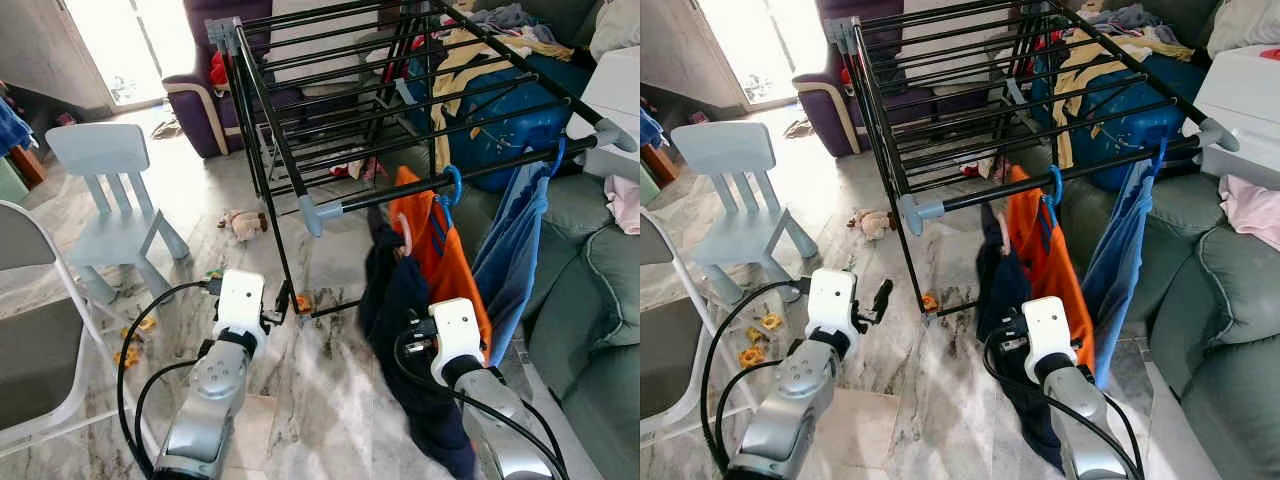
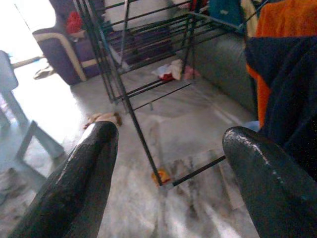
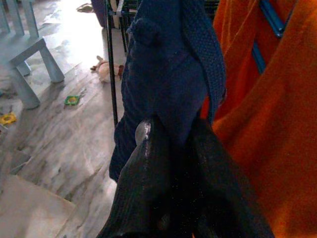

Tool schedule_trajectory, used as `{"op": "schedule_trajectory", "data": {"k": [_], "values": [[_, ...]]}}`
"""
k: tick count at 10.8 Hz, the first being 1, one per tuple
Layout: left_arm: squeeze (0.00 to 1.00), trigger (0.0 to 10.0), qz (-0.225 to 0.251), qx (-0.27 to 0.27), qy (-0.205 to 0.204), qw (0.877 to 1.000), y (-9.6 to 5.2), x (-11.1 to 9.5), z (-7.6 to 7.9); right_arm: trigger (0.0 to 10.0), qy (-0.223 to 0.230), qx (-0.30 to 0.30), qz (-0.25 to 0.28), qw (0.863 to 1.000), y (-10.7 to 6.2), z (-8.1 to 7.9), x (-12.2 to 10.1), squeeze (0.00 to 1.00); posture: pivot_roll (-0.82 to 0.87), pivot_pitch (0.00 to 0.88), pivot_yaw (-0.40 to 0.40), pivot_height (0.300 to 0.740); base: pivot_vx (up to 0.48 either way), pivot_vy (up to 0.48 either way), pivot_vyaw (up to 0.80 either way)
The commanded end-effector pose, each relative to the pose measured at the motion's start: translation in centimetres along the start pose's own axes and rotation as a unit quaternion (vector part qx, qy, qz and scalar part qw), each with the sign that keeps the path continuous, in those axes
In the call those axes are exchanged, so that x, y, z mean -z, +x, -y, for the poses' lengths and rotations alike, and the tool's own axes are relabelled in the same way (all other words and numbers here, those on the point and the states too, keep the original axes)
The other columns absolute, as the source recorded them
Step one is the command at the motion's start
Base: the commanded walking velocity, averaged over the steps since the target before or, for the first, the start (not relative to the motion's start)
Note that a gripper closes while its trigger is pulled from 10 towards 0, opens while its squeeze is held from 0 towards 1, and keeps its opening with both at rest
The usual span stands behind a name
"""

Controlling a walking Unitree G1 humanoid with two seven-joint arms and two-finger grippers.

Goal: Hang hanger

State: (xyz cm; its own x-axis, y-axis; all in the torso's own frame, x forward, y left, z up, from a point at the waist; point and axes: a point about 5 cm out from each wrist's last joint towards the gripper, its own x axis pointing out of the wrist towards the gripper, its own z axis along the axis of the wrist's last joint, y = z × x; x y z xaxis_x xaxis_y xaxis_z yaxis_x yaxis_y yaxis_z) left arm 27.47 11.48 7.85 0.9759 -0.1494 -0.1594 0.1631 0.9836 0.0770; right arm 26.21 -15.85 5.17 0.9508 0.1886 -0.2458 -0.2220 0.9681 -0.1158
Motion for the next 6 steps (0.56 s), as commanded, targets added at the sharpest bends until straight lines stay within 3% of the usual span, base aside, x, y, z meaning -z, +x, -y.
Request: {"op": "schedule_trajectory", "data": {"k": [1, 6], "values": [[0.00, 10.0, 0.003, -0.011, 0.007, 1.000, -0.2, -0.1, -0.5, 10.0, 0.002, -0.007, 0.037, 0.999, 0.7, -0.6, -2.0, 0.00, -0.07, 0.000, 0.095, 0.740, -0.255, 0.000, 0.00], [0.00, 10.0, -0.005, -0.018, 0.011, 1.000, -0.5, 0.5, -0.6, 10.0, 0.016, -0.007, 0.054, 0.998, 1.9, -0.8, -3.6, 0.00, -0.06, 0.000, 0.088, 0.740, -0.327, 0.000, 0.00]]}}
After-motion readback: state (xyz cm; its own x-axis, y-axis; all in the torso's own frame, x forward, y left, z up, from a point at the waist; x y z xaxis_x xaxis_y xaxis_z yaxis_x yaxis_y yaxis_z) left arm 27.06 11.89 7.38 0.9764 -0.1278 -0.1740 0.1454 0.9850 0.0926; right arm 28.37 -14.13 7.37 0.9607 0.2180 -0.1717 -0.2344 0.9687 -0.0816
